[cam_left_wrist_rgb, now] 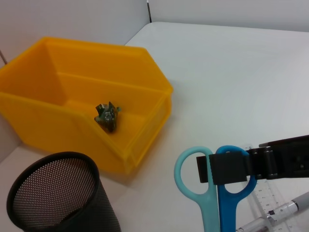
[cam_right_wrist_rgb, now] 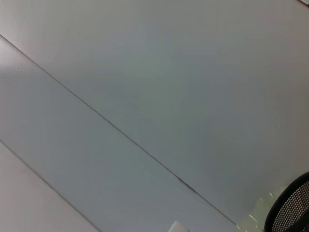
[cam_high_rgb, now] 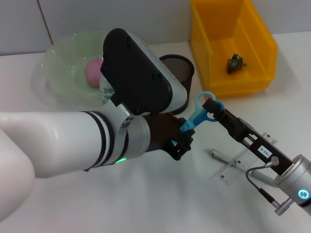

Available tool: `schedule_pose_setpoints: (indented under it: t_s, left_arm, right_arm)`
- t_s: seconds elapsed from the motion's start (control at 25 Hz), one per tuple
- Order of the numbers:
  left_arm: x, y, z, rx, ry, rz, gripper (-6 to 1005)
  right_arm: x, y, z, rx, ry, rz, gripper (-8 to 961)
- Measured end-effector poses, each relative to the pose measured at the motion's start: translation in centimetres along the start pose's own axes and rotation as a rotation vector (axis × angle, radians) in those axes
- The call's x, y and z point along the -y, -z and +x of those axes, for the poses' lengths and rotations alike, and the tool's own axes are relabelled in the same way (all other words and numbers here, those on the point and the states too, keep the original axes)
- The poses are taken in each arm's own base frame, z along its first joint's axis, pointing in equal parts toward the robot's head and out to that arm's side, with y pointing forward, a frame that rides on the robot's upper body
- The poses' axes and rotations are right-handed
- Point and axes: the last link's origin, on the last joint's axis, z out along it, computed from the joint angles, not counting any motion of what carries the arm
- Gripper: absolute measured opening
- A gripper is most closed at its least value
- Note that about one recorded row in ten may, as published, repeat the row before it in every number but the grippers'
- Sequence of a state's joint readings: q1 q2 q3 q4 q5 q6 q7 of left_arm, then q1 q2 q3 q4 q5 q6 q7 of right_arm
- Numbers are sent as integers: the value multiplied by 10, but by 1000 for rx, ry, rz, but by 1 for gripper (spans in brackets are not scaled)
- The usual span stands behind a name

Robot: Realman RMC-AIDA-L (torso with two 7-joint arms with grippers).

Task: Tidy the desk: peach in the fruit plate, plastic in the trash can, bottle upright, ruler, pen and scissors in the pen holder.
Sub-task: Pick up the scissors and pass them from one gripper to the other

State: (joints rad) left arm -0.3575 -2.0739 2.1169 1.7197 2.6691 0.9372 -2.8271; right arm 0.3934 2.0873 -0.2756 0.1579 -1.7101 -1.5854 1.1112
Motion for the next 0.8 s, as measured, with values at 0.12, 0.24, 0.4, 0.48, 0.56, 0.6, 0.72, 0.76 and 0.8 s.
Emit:
schedule_pose_setpoints:
  t_s: [0.12, 0.24, 0.4, 0.48, 0.56, 0.6, 0.72, 0.76, 0.8]
  left_arm:
    - [0, 0, 0, -1, 0, -1, 242]
    - [0, 0, 0, -1, -1, -2, 243]
    - [0, 0, 1, -2, -2, -2, 244]
    - [0, 0, 1, -2, -2, -2, 244]
    - [0, 0, 1, -2, -2, -2, 245]
    - [0, 0, 1, -2, -2, -2, 245]
    - [0, 0, 1, -2, -3, -2, 246]
    - [0, 0, 1, -2, -3, -2, 247]
    - [0, 0, 1, -2, -3, -2, 247]
  right_arm:
    - [0, -1, 0, -8, -9, 0, 326]
    - [0, -1, 0, -12, -8, -2, 298]
    - [0, -1, 0, -14, -8, -3, 233]
    - [0, -1, 0, -13, -9, -3, 188]
    - [0, -1, 0, -13, -9, -3, 149]
    - [0, -1, 0, -14, -10, -3, 132]
    - [0, -1, 1, -14, -10, -4, 83]
    - [0, -1, 1, -14, -10, -4, 83]
    - [0, -1, 1, -15, -10, -4, 83]
